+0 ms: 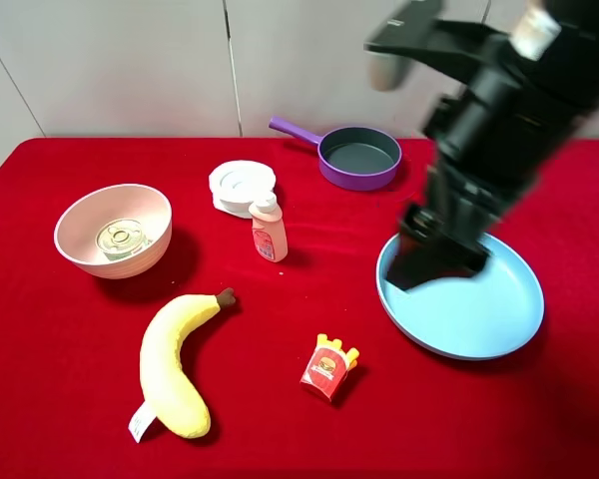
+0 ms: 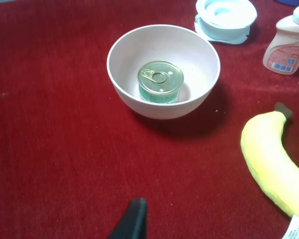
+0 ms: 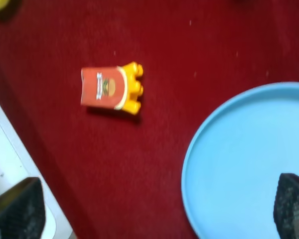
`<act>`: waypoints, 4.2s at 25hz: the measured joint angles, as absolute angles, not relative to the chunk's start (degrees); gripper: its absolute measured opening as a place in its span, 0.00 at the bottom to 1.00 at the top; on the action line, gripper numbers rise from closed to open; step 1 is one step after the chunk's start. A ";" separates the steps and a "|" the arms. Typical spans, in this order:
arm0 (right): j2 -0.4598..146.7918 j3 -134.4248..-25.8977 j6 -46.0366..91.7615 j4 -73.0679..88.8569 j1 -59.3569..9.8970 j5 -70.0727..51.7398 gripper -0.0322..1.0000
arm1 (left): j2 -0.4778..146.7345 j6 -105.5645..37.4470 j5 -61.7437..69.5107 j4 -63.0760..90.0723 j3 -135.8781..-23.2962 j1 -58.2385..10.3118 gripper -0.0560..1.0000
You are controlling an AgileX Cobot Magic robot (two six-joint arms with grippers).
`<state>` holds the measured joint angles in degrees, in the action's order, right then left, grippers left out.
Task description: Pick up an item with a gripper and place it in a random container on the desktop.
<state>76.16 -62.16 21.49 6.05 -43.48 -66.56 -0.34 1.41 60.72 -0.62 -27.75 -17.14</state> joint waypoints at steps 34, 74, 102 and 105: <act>10.04 -28.28 12.97 6.97 -43.48 -47.30 0.70 | -0.34 1.41 60.72 -0.62 -27.75 -17.14 0.92; 1.37 -28.06 14.64 9.44 -20.97 -46.86 0.70 | -0.34 1.41 60.72 -0.62 -27.75 -17.14 0.92; -0.35 -27.86 15.26 10.19 -9.98 -47.60 0.70 | -0.34 1.41 60.72 -0.62 -27.75 -17.14 0.92; -0.35 -27.86 15.26 10.19 -9.98 -47.60 0.70 | -0.34 1.41 60.72 -0.62 -27.75 -17.14 0.92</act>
